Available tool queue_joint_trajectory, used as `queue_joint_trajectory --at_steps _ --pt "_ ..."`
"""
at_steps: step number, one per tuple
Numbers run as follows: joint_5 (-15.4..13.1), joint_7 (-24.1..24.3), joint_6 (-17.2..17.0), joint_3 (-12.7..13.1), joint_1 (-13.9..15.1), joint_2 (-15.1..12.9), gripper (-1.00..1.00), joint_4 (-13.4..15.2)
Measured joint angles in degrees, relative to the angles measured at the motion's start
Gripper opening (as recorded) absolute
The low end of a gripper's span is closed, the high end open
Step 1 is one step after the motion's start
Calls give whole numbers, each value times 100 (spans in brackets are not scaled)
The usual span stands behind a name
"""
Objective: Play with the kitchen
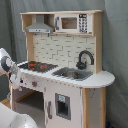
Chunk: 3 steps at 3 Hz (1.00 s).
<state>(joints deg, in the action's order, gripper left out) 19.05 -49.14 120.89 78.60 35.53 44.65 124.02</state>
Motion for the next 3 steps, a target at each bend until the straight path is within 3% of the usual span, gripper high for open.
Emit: queue_joint_trajectory --at_steps 1,3 --pt "-1 -1 -111 -212 -86 534 100 -1" --pt "-141 -4 -646 -562 -191 1617 100 -32"
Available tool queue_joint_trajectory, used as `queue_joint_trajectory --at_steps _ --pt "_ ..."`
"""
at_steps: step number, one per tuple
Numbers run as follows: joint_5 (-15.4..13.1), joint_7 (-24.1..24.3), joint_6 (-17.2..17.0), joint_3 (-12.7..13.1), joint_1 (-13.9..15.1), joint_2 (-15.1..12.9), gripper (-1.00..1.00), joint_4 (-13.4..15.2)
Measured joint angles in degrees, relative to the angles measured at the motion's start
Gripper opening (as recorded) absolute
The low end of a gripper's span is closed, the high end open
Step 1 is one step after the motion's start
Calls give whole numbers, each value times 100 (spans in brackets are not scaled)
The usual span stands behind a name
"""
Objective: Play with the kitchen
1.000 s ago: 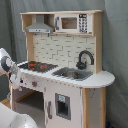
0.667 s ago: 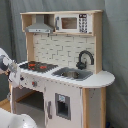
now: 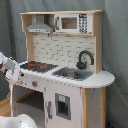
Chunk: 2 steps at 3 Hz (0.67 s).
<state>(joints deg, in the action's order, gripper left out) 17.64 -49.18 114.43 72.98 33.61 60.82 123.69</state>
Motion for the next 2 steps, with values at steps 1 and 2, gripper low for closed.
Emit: queue_joint_trajectory --at_steps 1,2 --pt "-252 0 -300 -210 -79 435 100 -63" --pt "-543 1 -628 -329 -112 877 100 -266"
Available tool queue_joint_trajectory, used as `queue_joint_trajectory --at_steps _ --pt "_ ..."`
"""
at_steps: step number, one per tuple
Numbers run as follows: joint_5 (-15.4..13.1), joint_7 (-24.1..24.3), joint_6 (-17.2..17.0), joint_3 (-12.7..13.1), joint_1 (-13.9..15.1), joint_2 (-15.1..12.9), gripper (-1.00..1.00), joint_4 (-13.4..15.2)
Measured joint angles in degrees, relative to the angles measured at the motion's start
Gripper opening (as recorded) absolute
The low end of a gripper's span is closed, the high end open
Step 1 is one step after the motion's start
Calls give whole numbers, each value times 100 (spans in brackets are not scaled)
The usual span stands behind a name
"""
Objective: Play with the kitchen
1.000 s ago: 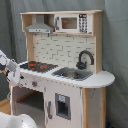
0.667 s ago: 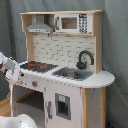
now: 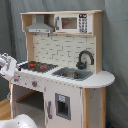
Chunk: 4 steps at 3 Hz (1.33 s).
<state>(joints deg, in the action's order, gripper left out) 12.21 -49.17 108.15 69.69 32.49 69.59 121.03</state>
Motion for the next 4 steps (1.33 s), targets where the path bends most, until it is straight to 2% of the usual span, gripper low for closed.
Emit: queue_joint_trajectory --at_steps 1,2,3,4 --pt "-301 15 -225 -3 7 391 100 -252" --pt "-729 29 -356 -2 16 749 100 -504" --pt "-1116 29 -320 118 34 1080 100 -836" --pt "-1338 53 -108 406 106 1412 100 -1126"
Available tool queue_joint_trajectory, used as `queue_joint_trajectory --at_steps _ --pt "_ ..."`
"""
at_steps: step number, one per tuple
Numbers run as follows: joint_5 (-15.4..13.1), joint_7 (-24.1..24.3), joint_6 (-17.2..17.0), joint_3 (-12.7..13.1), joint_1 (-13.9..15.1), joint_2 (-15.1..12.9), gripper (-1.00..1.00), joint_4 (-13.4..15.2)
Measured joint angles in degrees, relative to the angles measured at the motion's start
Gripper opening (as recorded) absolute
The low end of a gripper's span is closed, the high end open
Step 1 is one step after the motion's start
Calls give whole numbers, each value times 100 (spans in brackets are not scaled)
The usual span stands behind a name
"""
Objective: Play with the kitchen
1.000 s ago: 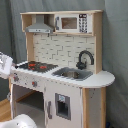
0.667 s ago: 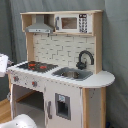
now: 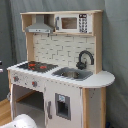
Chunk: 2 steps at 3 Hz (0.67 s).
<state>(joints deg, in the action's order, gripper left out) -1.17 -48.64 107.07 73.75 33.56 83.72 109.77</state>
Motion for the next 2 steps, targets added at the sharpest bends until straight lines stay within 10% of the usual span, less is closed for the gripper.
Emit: queue_joint_trajectory --at_steps 2 --pt "-413 344 1046 325 105 282 100 -48"
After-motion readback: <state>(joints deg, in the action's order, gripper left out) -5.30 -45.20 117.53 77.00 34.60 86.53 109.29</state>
